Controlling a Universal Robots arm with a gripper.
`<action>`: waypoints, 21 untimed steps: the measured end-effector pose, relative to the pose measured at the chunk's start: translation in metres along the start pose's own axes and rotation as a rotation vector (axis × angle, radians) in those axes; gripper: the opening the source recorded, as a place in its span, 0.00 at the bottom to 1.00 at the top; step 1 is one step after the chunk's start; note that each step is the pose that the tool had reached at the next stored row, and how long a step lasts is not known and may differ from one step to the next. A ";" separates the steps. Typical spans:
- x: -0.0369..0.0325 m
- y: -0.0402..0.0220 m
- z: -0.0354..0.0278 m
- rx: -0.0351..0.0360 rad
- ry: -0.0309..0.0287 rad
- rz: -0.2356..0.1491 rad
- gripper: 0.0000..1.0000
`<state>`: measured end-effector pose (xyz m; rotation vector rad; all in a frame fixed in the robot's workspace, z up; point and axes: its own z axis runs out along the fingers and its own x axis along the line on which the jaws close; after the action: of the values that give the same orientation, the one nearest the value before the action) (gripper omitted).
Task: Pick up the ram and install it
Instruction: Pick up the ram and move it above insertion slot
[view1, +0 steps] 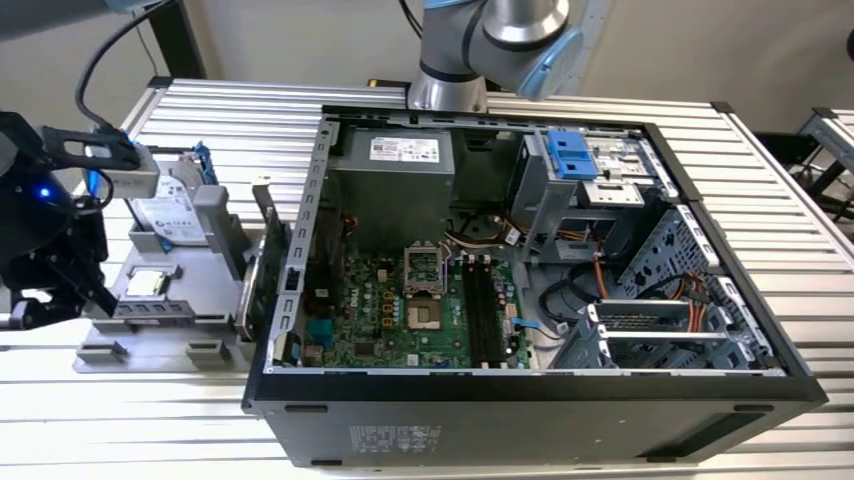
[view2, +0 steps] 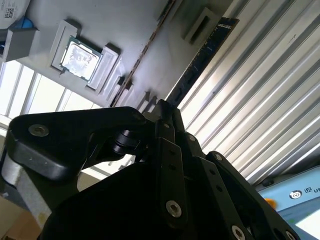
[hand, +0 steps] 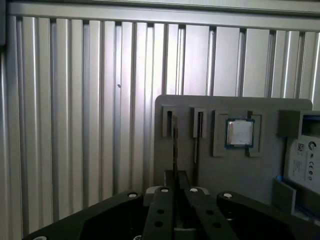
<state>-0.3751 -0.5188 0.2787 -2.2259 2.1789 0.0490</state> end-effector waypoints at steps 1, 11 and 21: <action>-0.0001 0.0000 -0.0020 0.0001 -0.0001 0.000 0.00; -0.0010 0.0001 -0.0225 0.0000 0.0000 0.000 0.00; -0.0018 0.0002 -0.0422 0.0000 0.0000 0.000 0.00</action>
<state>-0.3752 -0.5188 0.3209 -2.2257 2.1790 0.0490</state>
